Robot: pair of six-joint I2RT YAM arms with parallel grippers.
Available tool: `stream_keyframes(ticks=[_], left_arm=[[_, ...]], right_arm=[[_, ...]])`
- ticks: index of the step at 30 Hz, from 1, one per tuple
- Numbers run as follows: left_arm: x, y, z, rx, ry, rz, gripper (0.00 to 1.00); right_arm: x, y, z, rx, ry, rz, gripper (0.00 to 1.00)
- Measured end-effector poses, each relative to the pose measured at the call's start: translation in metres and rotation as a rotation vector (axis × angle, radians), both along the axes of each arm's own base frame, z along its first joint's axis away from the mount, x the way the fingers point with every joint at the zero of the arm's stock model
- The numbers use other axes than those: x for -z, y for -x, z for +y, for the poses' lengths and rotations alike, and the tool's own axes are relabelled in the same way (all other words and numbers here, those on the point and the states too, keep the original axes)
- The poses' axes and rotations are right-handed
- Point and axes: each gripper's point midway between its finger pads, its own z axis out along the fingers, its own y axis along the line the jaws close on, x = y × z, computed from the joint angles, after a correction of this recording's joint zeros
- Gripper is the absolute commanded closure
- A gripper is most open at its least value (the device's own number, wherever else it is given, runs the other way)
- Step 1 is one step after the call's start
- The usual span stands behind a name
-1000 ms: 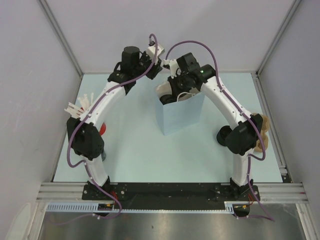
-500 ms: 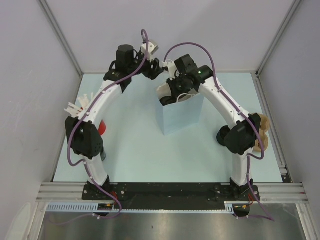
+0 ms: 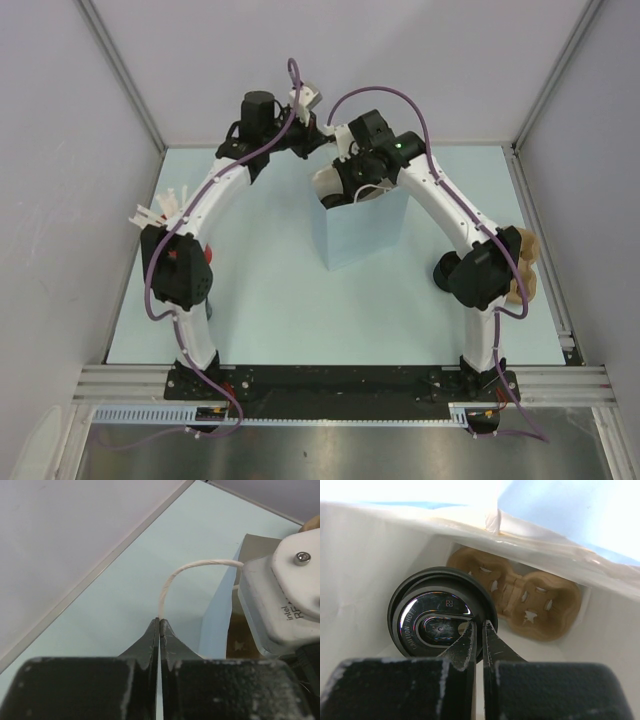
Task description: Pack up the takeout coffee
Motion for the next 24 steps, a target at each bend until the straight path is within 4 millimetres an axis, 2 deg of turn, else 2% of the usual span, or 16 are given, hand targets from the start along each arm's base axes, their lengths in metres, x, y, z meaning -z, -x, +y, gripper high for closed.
stream_keyframes(ticks=[6,24], left_arm=[[0.004,-0.002,-0.001,-0.004,0.005,0.018,1.00],[0.000,-0.021,0.012,-0.159,0.038,0.024,1.00]], right_arm=[[0.001,0.000,0.000,-0.001,0.003,0.002,1.00],[0.015,0.003,-0.003,0.000,0.039,0.023,1.00]])
